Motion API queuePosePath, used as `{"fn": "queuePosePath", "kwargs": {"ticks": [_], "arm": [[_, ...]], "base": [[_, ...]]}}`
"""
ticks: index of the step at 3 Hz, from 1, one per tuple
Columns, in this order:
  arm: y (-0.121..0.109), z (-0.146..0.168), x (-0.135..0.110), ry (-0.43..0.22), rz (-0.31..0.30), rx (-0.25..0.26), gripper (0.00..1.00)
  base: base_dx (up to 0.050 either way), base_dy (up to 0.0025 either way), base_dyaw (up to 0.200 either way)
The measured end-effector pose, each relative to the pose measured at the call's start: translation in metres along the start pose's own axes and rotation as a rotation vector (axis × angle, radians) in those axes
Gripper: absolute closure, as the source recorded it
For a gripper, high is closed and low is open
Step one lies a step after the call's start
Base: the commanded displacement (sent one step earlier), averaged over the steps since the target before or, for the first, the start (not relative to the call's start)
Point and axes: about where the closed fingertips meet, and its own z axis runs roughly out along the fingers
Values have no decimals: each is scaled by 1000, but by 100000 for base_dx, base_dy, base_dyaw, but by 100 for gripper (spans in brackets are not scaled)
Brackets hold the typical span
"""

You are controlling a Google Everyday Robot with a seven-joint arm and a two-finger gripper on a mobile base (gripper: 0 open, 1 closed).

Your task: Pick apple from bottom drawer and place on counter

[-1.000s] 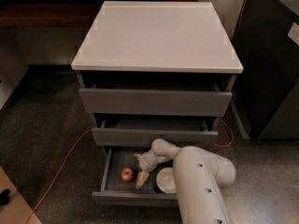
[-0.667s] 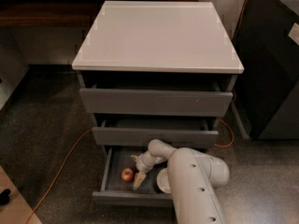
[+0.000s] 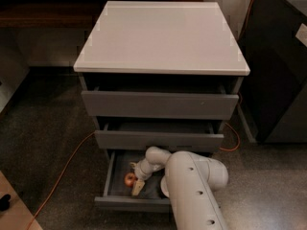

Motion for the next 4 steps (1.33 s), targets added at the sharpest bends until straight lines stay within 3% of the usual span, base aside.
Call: {"fn": "queuePosePath", "kwargs": {"ticks": [1,2,3,4], "arm": [[1,3,-3,13,-3,20,18],[1,-3,-5,23,-2,54,49],[0,-18,-12,16,-14,97,80],[3,-53,-31,-3,-51,162,100]], "base": [[0,0,0],[0,0,0],[0,0,0],[0,0,0]]}}
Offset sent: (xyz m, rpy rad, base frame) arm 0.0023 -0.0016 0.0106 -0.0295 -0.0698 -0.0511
